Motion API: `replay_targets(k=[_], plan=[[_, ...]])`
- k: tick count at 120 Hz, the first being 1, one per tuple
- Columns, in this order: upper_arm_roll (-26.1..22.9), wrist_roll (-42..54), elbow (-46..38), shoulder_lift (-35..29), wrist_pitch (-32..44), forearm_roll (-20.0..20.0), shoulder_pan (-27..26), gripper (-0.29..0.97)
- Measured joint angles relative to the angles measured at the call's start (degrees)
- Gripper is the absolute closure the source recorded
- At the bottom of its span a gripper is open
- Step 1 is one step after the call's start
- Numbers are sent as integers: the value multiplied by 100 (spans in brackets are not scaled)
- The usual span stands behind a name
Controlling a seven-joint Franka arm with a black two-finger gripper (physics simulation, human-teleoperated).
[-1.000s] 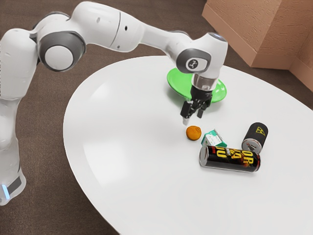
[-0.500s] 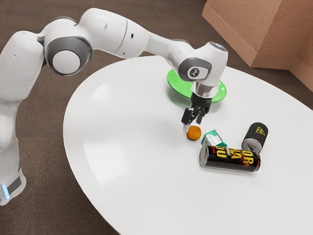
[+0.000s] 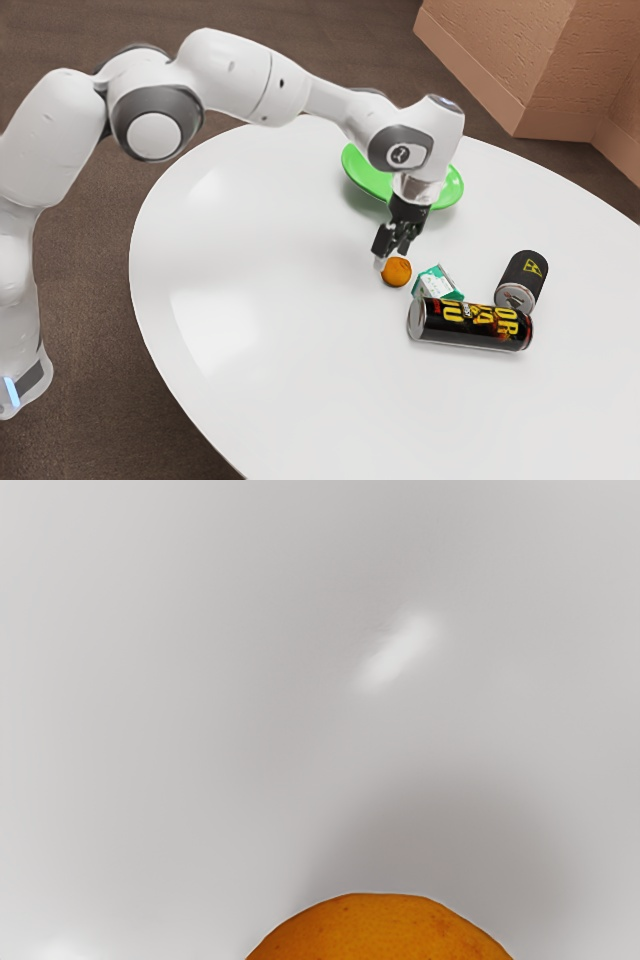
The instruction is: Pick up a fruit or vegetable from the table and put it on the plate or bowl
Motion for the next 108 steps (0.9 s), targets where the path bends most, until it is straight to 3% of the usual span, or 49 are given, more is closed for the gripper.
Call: replay_targets(k=[61, 84, 108], plan=[[-12, -31, 208, 310, 33, -16, -57, 2], [-35, -23, 208, 336, 35, -20, -69, 29], [-51, 40, 210, 327, 23, -45, -70, 41]])
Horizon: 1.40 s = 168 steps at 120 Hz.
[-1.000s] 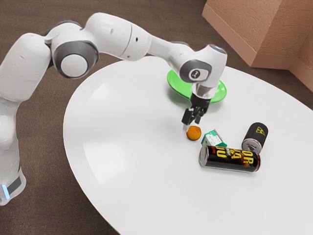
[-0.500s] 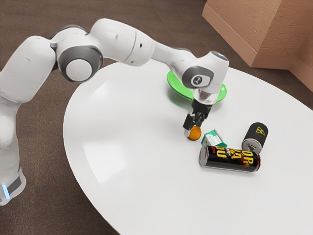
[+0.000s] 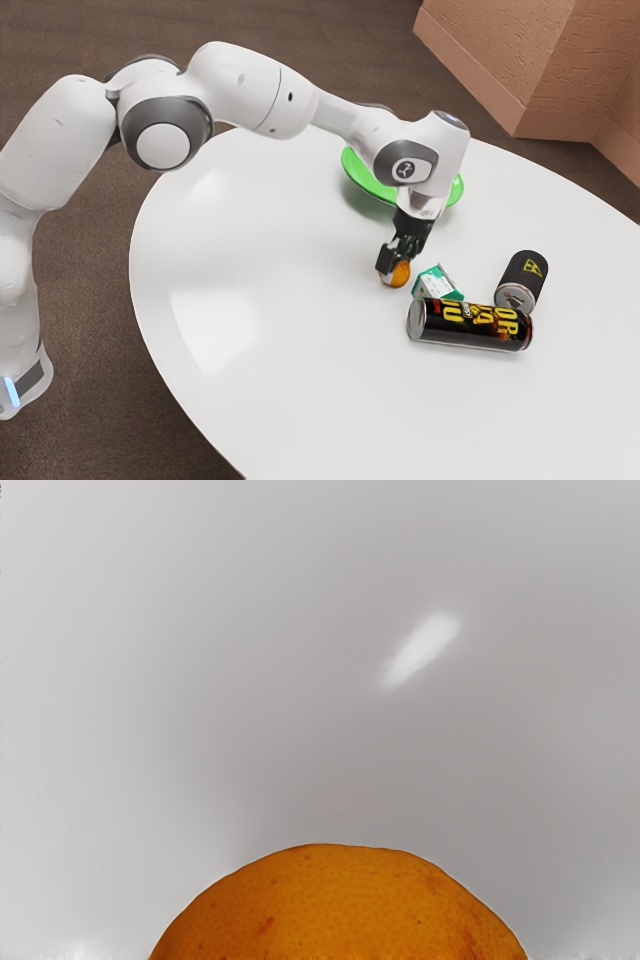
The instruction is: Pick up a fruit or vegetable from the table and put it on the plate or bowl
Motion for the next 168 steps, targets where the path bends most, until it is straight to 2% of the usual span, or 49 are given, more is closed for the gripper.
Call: replay_targets(k=[20, 36, 45, 64, 93, 101, 115, 124, 141, 154, 168], plan=[[0, 60, 0, -77, -24, -9, -6, 42], [27, 124, 4, -472, -93, 7, 52, 42], [46, 179, 38, -691, -165, 12, 309, 41], [67, 365, 867, -775, -542, 70, 746, 41], [61, 776, 1151, -733, -824, 95, 1624, 37], [61, 887, 1466, -523, -919, 99, 1834, 37], [62, 1100, 2959, 624, -1246, 109, 2146, 37], [62, 1231, 3458, 1038, -1435, 113, 2212, 37], [62, 1450, 3674, 1230, -1643, 118, 2231, 37], [61, 1595, 3687, 1237, -1707, 148, 2232, 18], [60, 1726, 3686, 1222, -1741, 213, 2233, 8]])
